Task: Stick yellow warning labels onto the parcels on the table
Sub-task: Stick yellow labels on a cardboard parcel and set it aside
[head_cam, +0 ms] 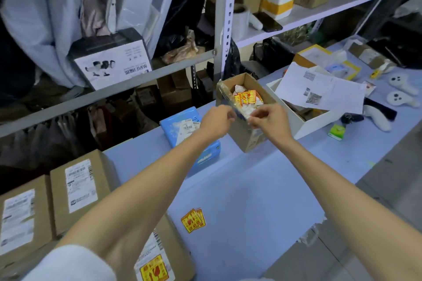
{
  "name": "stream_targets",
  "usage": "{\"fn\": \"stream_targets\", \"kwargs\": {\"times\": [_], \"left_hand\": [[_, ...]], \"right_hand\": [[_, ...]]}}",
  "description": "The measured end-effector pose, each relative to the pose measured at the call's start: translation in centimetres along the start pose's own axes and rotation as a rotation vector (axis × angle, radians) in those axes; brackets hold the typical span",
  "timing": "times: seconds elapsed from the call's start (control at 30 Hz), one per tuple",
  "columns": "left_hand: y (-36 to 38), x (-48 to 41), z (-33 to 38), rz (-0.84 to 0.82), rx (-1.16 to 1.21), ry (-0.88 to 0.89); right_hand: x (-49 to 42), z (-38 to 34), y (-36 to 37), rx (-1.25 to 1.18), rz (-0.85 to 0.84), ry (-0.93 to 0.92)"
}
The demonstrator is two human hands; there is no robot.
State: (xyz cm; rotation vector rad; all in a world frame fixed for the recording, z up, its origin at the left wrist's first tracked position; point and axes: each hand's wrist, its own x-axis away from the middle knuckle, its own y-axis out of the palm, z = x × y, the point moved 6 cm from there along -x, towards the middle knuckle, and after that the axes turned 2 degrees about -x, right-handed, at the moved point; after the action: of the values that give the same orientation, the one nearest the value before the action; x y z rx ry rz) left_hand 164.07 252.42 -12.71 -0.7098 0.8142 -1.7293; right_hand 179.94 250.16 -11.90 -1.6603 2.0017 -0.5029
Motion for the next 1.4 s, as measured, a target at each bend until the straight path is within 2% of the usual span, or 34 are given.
{"fn": "stream_targets", "kwargs": {"times": [0.1, 0.27, 0.4, 0.63, 0.83, 1.03, 1.23, 1.4], "left_hand": [[-0.2, -3.0, 1.3, -0.037, -0.156, 0.026], [-0.1, -6.1, 2.0, -0.065, -0.220, 0.003], [0.1, -7.2, 2.1, -0.074, -0.230, -0.017], [-0.9, -5.6, -0.4, -0.045, -0.197, -0.104], [-3.8, 0.4, -5.6, 0.026, -0.127, -0.252], [-6.9, 10.5, -11.5, 0.118, -0.055, -0.443], [-7.7, 21.6, -16.9, 0.184, 0.023, -0.608], [-5.2, 29.1, -20.6, 0.216, 0.159, -0.730]], "right_hand": [[-2.7, 0.5, -1.4, 0.115, 0.109, -0.002], [-6.0, 1.5, -1.4, 0.186, 0.146, 0.041], [-7.0, 2.6, -1.1, 0.120, 0.080, 0.128], [-6.3, 1.5, 0.8, 0.178, -0.114, 0.080], [-2.8, -4.3, 7.2, 0.223, -0.376, -0.125], [3.0, -9.5, 14.8, 0.225, -0.596, -0.253], [9.7, -13.5, 21.1, 0.236, -0.763, -0.390], [15.2, -13.7, 24.0, 0.299, -0.859, -0.446]]}}
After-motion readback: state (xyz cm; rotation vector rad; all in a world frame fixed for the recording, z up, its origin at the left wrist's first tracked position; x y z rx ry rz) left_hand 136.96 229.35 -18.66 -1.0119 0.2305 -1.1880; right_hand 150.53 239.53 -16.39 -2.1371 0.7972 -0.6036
